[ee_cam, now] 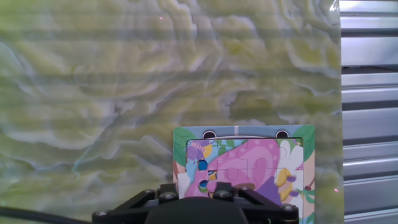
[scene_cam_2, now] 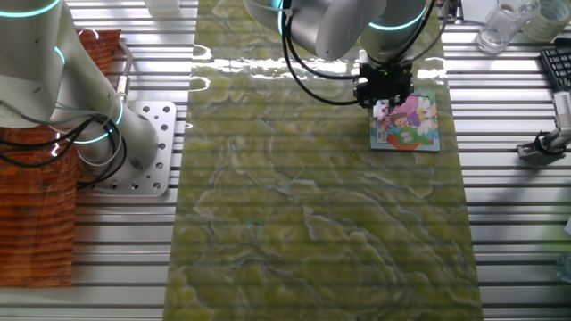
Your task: Assemble one piece of a puzzle
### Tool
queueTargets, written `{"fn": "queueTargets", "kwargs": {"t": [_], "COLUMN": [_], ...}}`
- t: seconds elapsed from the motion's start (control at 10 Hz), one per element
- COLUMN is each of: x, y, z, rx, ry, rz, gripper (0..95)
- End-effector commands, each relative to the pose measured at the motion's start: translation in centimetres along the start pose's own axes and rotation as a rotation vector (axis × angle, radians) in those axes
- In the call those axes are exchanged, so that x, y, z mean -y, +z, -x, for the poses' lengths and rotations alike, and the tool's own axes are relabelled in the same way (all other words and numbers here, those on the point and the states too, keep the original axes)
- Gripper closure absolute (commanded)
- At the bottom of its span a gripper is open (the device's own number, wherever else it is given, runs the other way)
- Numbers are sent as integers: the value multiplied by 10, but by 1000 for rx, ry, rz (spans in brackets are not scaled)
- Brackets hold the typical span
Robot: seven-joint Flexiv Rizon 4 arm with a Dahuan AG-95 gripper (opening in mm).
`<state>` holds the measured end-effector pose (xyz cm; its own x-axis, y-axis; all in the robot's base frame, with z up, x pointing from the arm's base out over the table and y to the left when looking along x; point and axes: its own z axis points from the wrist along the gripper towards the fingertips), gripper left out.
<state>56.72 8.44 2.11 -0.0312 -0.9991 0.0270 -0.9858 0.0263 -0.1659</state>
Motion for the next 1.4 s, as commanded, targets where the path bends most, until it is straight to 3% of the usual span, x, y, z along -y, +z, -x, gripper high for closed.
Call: {"fn": "queueTargets", "kwargs": {"t": [0.1,0.3,0.5,0.7,1.4], "x": [0,0,1,1,1], "y": [0,-2,-4,-4,-5], "z": [0,-2,-3,-3,-2], "rx": [1,18,26,44,40], "ry": [2,37,67,113,148], "rz": [-2,14,62,140,141], "gripper": [570,570,570,950,950]}}
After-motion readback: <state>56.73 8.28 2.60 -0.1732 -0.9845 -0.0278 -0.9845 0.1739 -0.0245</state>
